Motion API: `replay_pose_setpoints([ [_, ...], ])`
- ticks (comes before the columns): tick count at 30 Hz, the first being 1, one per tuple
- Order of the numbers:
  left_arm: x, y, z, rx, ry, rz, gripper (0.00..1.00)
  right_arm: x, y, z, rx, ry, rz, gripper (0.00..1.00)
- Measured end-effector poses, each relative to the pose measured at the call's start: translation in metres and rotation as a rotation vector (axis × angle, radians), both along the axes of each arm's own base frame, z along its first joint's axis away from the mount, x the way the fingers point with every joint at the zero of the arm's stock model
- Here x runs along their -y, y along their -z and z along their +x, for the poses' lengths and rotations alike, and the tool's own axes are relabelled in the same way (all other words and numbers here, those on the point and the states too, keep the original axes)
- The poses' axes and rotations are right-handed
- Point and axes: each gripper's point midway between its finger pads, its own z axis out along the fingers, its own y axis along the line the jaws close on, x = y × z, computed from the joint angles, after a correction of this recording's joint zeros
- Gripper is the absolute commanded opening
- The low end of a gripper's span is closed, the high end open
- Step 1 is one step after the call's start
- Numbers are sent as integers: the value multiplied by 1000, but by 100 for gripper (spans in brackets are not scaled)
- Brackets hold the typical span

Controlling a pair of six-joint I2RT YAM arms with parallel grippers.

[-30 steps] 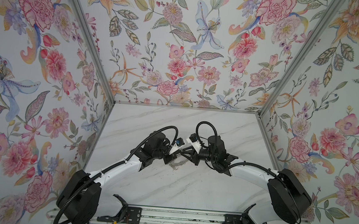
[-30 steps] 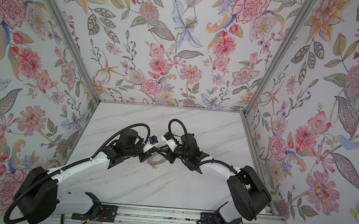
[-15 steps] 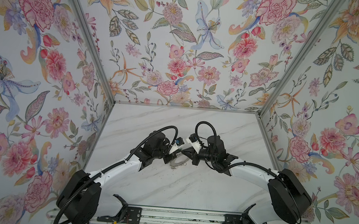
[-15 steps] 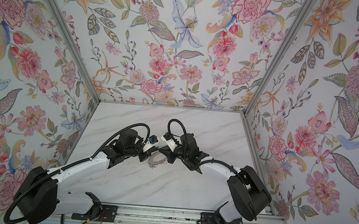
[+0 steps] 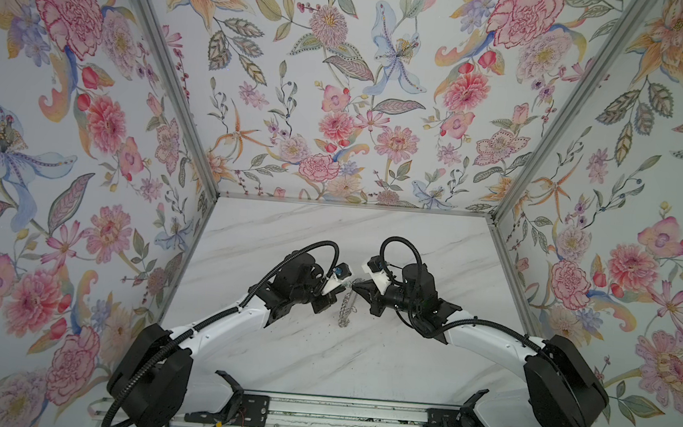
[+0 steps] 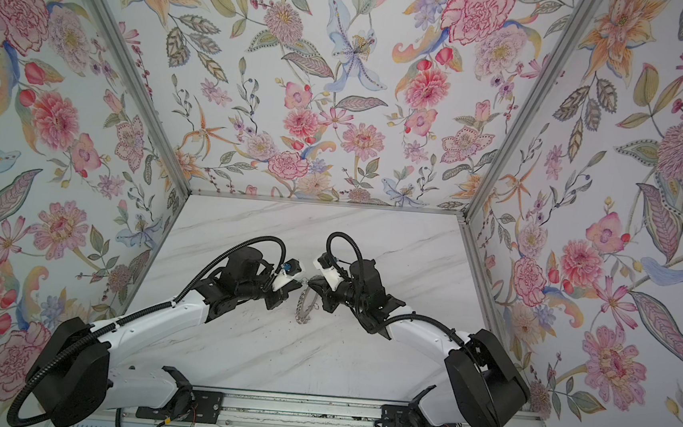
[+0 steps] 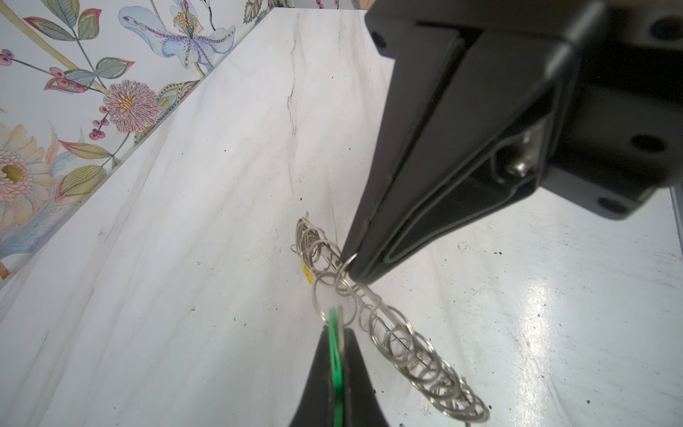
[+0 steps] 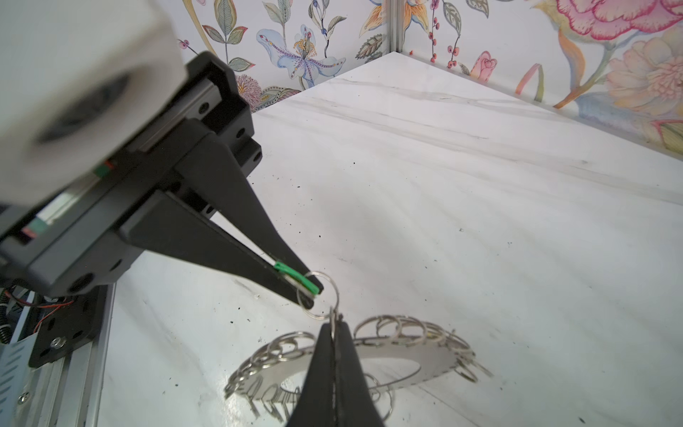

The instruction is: Remove the keys from the keyring

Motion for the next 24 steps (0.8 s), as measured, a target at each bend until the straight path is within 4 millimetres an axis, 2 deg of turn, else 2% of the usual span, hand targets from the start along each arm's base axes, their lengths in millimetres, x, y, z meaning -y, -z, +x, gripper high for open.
replay_pose_setpoints([
  [13, 3, -2, 0, 1, 2, -25, 0, 6, -6, 3, 16, 52, 41, 0],
  [24, 23, 4, -2, -15, 31, -72, 0, 21, -11, 9, -17, 190, 198, 0],
])
